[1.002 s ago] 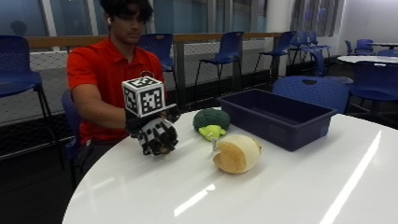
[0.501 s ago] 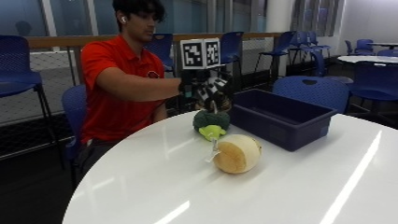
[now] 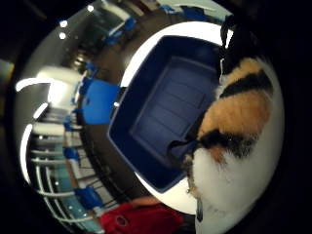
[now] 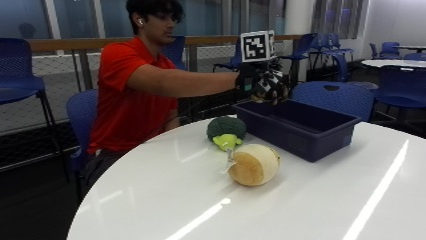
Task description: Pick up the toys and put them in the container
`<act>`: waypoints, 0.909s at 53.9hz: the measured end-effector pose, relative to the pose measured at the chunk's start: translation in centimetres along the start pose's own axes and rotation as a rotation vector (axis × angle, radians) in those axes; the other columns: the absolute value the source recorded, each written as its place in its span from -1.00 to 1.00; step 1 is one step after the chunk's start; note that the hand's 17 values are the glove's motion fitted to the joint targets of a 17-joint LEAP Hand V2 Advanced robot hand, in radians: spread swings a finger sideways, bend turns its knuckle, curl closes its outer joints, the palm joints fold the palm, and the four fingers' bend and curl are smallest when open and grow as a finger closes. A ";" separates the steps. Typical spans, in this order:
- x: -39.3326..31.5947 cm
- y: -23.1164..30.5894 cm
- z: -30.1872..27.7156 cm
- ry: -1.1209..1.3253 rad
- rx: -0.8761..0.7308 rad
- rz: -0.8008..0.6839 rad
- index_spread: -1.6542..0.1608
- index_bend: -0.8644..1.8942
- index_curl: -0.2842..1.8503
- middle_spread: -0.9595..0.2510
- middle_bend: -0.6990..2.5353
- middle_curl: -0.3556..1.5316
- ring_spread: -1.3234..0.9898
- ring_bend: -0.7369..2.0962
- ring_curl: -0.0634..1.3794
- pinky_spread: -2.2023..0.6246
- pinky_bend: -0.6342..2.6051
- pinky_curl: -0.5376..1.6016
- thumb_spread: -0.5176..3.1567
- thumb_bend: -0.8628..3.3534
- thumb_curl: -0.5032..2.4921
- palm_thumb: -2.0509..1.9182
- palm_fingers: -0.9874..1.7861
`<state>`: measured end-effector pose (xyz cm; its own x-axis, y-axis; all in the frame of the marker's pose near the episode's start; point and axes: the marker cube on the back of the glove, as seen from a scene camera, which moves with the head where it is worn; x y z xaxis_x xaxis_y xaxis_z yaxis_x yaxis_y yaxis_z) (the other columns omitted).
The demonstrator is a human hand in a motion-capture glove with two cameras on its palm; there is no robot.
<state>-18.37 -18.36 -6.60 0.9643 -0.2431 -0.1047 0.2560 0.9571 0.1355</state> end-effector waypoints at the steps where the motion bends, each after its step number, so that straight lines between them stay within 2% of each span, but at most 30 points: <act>1: -0.5 -0.3 -0.1 -0.005 0.010 -0.013 0.36 -0.26 -0.01 -0.30 -0.39 -0.12 -0.33 0.04 -0.31 0.26 0.08 -0.10 -0.27 -0.59 -0.10 0.35 0.37; 5: -2.2 -1.1 -0.2 -0.004 0.040 -0.113 0.35 -0.26 0.00 -0.30 -0.39 -0.10 -0.33 0.04 -0.30 0.27 0.08 -0.10 -0.26 -0.60 -0.10 0.35 0.38; 10: -5.1 -2.4 -0.4 -0.039 0.036 -0.105 0.35 -0.27 0.01 -0.31 -0.40 -0.08 -0.33 0.05 -0.29 0.27 0.09 -0.09 -0.26 -0.60 -0.09 0.35 0.37; 15: -6.4 -3.1 -0.1 0.021 0.035 -0.202 0.35 -0.27 0.02 -0.31 -0.41 -0.07 -0.33 0.05 -0.27 0.27 0.10 -0.09 -0.26 -0.60 -0.09 0.34 0.36; 28: -8.7 -4.0 1.4 -0.018 -0.001 -0.125 0.35 -0.28 0.04 -0.31 -0.43 -0.03 -0.29 0.06 -0.24 0.27 0.09 -0.10 -0.22 -0.60 -0.09 0.32 0.29; 30: -8.8 -3.9 1.7 -0.044 -0.030 -0.114 0.35 -0.28 0.04 -0.29 -0.45 -0.03 -0.28 0.06 -0.24 0.28 0.08 -0.11 -0.20 -0.60 -0.10 0.31 0.22; 35: -8.9 -3.3 2.2 -0.148 -0.130 -0.121 0.33 -0.17 0.07 -0.05 -0.53 -0.09 -0.17 -0.07 -0.25 0.40 0.06 -0.09 -0.13 -0.62 -0.16 0.23 -0.18; 36: -8.9 -3.2 2.2 -0.164 -0.144 -0.127 0.33 -0.16 0.08 -0.05 -0.50 -0.09 -0.16 -0.05 -0.24 0.40 0.06 -0.09 -0.13 -0.61 -0.16 0.23 -0.12; 38: -8.7 -2.7 2.3 -0.185 -0.170 -0.147 0.34 -0.26 0.02 0.09 -0.52 -0.12 -0.07 -0.20 -0.32 0.46 0.12 -0.08 -0.12 -0.65 -0.21 0.15 -0.42; 43: -7.5 -1.4 2.2 -0.142 -0.190 -0.171 0.37 -0.32 -0.11 0.27 -0.52 -0.19 0.04 -0.32 -0.43 0.54 0.15 -0.11 -0.11 -0.63 -0.27 0.06 -0.50; 47: -5.4 -0.5 2.1 -0.054 -0.195 -0.174 0.39 -0.32 -0.18 0.34 -0.52 -0.23 0.09 -0.36 -0.48 0.58 0.16 -0.12 -0.11 -0.63 -0.30 0.02 -0.51; 49: -4.9 0.0 1.9 -0.087 -0.200 -0.154 0.40 -0.31 -0.20 0.37 -0.52 -0.25 0.11 -0.37 -0.50 0.59 0.16 -0.12 -0.11 -0.62 -0.32 0.01 -0.51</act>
<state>-22.96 -17.44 -4.21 0.9193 -0.3930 -0.0228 0.3904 0.9177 -0.0740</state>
